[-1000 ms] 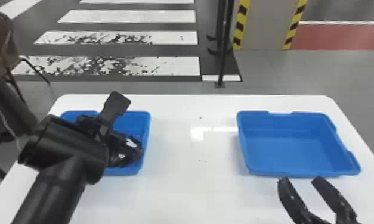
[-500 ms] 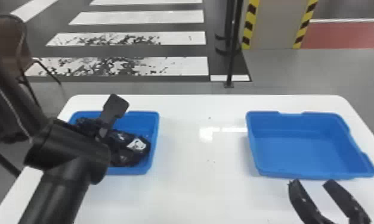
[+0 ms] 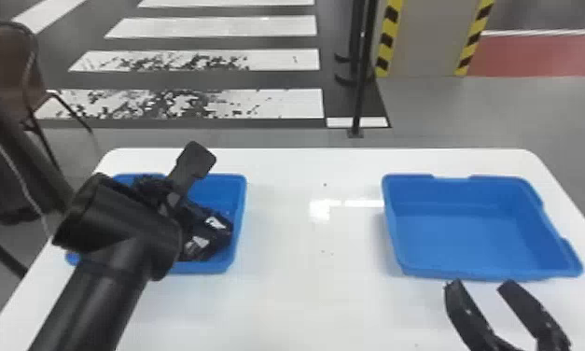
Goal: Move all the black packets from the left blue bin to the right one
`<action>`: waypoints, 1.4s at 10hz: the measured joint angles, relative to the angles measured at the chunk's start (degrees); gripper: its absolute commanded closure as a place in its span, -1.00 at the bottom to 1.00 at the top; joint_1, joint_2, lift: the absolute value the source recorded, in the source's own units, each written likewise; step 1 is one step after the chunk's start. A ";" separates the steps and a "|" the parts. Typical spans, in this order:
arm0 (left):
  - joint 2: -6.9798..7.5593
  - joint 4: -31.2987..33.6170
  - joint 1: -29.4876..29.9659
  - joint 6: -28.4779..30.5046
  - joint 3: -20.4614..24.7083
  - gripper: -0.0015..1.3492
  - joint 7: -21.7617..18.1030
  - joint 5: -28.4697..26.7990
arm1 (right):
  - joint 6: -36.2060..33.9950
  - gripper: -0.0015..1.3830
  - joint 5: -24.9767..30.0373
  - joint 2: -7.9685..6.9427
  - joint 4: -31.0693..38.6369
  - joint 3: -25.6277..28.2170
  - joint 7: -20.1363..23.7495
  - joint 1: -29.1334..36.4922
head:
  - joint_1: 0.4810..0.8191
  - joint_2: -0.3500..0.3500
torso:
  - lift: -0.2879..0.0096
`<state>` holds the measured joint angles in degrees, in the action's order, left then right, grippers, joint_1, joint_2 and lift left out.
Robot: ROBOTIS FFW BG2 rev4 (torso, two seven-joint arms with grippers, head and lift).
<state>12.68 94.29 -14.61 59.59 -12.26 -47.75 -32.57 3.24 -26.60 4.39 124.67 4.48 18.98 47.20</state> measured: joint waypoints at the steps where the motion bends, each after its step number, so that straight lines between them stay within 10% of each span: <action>1: 0.05 -1.77 -0.71 -0.28 -1.01 -0.76 -0.01 -0.03 | 0.00 -0.75 -0.09 0.00 -0.18 -0.12 0.00 -0.13 | 0.27 0.10 | -0.01; 5: 0.25 -8.66 -3.36 -3.25 -3.88 -0.70 -0.52 0.23 | 0.00 -0.75 -0.79 0.01 -0.84 -0.51 0.00 -0.51 | 0.27 0.08 | -0.01; 9: 0.08 -8.83 -2.88 -3.37 -1.33 0.71 0.09 3.45 | 0.00 -0.75 -1.80 0.08 -1.40 -0.83 0.00 -0.64 | 0.27 0.09 | -0.01; 14: -0.29 -2.10 1.63 -3.83 6.46 0.80 0.14 4.74 | 0.00 -0.75 -2.61 0.36 -1.07 -0.83 0.08 0.00 | 0.27 0.19 | -0.01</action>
<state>12.39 92.18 -12.97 55.76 -5.80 -47.61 -27.83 3.24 -29.21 4.76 123.60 3.65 19.06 47.20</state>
